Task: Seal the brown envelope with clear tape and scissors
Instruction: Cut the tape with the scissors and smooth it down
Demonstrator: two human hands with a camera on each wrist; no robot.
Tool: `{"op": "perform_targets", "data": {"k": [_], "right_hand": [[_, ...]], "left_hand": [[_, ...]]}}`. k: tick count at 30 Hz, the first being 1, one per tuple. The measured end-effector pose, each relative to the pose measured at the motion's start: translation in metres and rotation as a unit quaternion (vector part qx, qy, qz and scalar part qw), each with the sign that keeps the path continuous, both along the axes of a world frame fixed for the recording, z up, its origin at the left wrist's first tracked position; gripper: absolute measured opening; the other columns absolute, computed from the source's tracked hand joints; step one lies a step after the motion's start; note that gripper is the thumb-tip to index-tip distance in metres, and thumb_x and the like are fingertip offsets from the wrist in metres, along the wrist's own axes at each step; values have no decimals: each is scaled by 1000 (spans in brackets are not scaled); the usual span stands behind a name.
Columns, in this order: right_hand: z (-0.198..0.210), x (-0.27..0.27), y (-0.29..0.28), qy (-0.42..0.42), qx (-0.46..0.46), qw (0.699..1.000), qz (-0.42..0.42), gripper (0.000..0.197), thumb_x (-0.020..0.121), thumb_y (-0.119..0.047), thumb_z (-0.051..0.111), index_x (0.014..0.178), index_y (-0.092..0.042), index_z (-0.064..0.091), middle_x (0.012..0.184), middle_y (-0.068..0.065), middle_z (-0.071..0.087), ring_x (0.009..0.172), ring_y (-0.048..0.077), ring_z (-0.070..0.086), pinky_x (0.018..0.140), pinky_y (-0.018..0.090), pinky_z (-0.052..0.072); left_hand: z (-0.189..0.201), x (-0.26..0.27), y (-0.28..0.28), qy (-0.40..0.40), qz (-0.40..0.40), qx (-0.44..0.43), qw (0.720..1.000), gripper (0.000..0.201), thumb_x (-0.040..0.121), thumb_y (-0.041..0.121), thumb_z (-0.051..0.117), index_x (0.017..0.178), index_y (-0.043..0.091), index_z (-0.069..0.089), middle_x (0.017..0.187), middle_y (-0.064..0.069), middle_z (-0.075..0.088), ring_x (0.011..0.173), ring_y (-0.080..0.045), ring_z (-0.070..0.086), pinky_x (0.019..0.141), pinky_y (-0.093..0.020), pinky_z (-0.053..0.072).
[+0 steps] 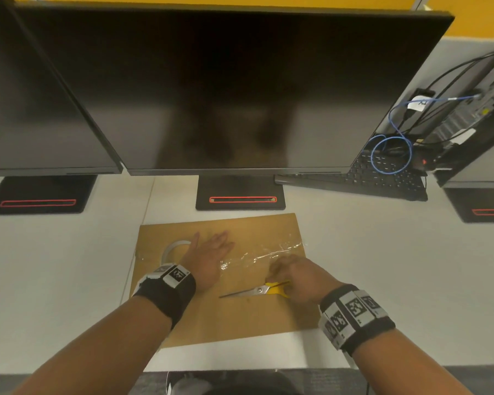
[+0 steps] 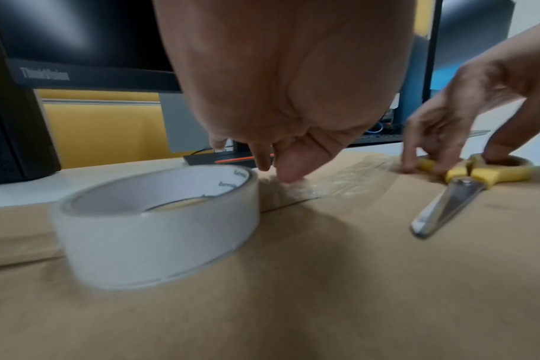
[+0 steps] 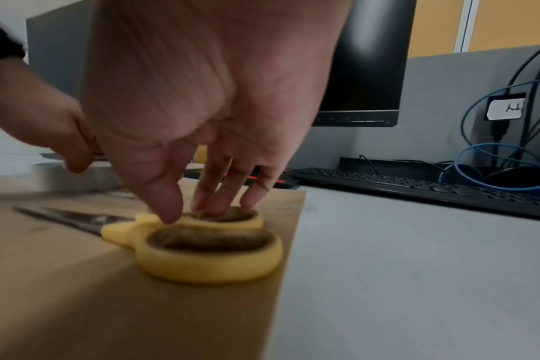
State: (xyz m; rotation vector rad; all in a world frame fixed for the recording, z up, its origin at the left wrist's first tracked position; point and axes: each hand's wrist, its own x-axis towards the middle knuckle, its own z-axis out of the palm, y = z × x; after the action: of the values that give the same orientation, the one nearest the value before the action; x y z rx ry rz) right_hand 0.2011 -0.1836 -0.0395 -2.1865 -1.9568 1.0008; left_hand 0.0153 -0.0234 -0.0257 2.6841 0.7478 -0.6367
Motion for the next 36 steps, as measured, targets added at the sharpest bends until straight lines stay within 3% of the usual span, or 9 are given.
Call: {"op": "perform_targets", "data": {"k": [4,7,11,14,17,19,21,24,36], "right_hand": [[6,-14,20,15,78,996,-33,45,79,-9,52,119,-24,65,125,-1,55,116,20,51,102,30,40],[-1,-36,42,32,97,994,30,47,88,-10,38,132,-15,54,142,10,48,131,28,43,110,28,28],[-4,-50,57,22,34,997,64,47,97,-9,34,144,-14,34,156,4,26,144,21,25,117,27,16],[-5,-44,60,33,23,998,47,50,95,-2,36,143,-15,37,155,3,26,143,17,27,116,24,16],[-9,-35,55,18,16,999,28,54,93,1,37,143,-18,38,156,-1,25,144,13,24,115,20,13],[-8,-29,50,13,11,1000,17,55,92,3,36,144,-17,36,157,-1,21,145,12,19,115,21,11],[-7,-24,46,5,12,1000,3,55,93,2,35,144,-17,35,157,-1,19,146,13,17,115,21,11],[-12,-21,44,-5,21,1000,-16,50,96,-4,36,143,-20,38,157,-3,22,145,11,18,116,23,12],[-19,-18,35,-20,30,990,-139,39,102,-19,32,137,-13,46,157,5,24,142,19,27,114,29,23]], "left_hand": [[8,-5,-13,17,-42,2,999,67,92,7,38,152,24,12,162,2,-1,148,-10,2,116,-49,-10],[15,-9,-26,38,-83,-13,996,62,95,11,35,152,19,12,161,0,6,148,-12,6,116,-50,-8],[14,-13,-30,85,-106,-9,991,57,102,30,26,152,12,5,161,-7,2,149,-18,-1,116,-52,-10],[3,-17,-27,108,-105,-16,989,62,102,43,16,152,12,-5,161,-7,-10,148,-17,-9,116,-53,-11],[-8,-19,-27,108,-90,-30,990,92,77,68,-11,151,14,-10,159,-4,-18,147,-14,-14,114,-50,-15],[-9,-20,-29,108,-82,-39,990,109,58,70,-20,151,14,-11,159,-2,-20,147,-14,-15,114,-48,-16],[-10,-20,-32,115,-72,-36,990,107,62,72,-18,151,14,-12,158,-2,-21,146,-14,-16,113,-46,-18],[-9,-21,-34,131,-57,-30,989,87,86,70,1,151,13,-12,158,-3,-21,146,-13,-16,113,-45,-19],[10,-14,-32,183,-31,-62,981,78,96,61,13,151,12,-11,158,-4,-21,147,-16,-12,116,-49,-15]]}}
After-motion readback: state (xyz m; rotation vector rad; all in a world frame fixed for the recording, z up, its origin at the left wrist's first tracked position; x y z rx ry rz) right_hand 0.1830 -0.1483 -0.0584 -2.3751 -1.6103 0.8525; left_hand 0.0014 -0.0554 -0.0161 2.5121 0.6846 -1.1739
